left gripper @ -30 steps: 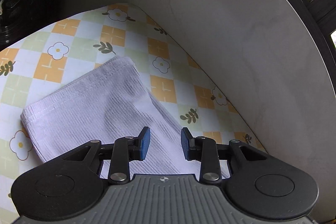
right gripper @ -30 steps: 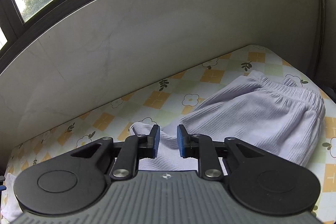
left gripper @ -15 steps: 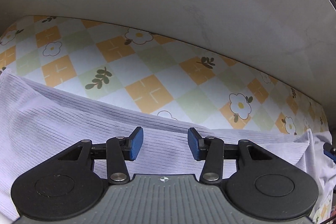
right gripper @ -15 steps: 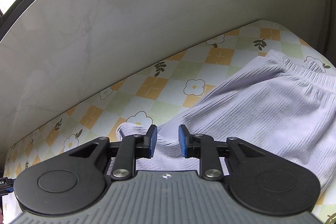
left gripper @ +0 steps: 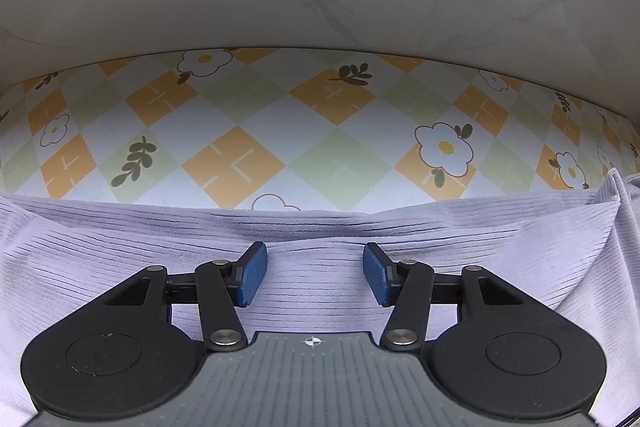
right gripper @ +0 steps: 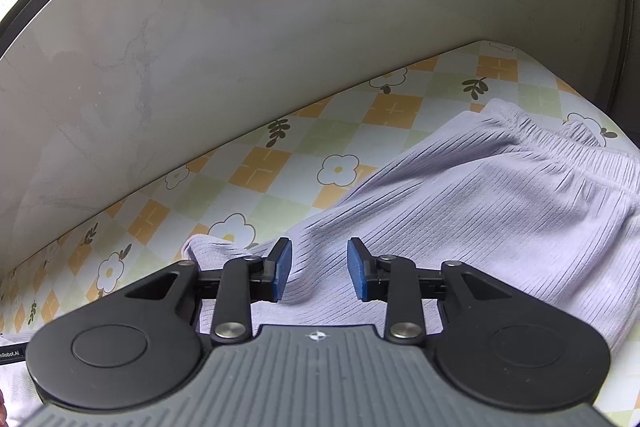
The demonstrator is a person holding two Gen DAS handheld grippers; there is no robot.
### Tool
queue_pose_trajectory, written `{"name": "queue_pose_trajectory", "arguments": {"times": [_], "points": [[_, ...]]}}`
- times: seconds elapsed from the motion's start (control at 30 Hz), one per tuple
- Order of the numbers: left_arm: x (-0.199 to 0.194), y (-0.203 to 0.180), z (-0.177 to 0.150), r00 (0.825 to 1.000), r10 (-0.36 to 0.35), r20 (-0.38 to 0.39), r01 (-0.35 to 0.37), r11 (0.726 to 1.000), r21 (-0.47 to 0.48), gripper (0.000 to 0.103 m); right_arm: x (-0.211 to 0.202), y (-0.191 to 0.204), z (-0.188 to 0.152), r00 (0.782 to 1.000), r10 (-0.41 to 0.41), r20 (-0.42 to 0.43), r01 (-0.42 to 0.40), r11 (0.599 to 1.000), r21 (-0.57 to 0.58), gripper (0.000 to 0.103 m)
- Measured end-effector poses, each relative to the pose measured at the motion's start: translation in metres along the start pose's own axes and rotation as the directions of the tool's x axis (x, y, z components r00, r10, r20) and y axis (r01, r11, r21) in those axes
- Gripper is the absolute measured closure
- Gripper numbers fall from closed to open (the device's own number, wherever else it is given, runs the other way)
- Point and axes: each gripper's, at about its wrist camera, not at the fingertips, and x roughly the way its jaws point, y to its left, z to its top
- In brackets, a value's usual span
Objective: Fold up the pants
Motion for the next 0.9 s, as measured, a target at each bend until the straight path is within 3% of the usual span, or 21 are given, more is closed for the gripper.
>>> {"name": "queue_pose_trajectory", "arguments": {"times": [0.07,0.27,0.33,0.4,0.67,0.77,0.9], "points": [[-0.004,-0.002,-0.003,1.0,-0.023,0.009,0.023,1.0,0.004,0.046,0.0,-0.002,-0.002,1.0,0.0,-0.001,0.0,1.0,0.003,0.07],[0.0,-0.01,-0.012,1.0,0.003,0.016,-0.004,0.999,0.052,0.048,0.002,-0.002,-0.005,1.0,0.005,-0.012,-0.005,1.0,0.015,0.07],[-0.002,-0.008,-0.013,0.999,0.02,0.031,-0.021,0.999,0.04,0.084,0.002,-0.001,-0.005,1.0,0.007,-0.014,-0.007,1.0,0.016,0.07],[-0.007,-0.003,-0.01,0.999,0.005,0.037,-0.005,1.0,-0.001,0.099,0.001,0.0,-0.005,1.0,0.007,-0.011,-0.007,1.0,0.009,0.07],[-0.042,0.008,-0.009,0.987,0.015,0.162,-0.005,0.998,-0.064,0.1,-0.003,-0.001,-0.004,1.0,-0.006,0.009,0.006,1.0,-0.004,0.07],[-0.05,0.006,-0.005,0.971,0.069,0.227,-0.055,0.996,-0.067,0.101,-0.002,-0.003,-0.003,1.0,-0.015,0.011,0.015,1.0,-0.008,0.07],[-0.024,0.011,0.001,0.974,0.132,0.186,-0.113,0.988,-0.106,0.101,0.001,-0.008,0.001,0.998,-0.052,0.04,0.054,0.998,-0.034,0.07]]}}
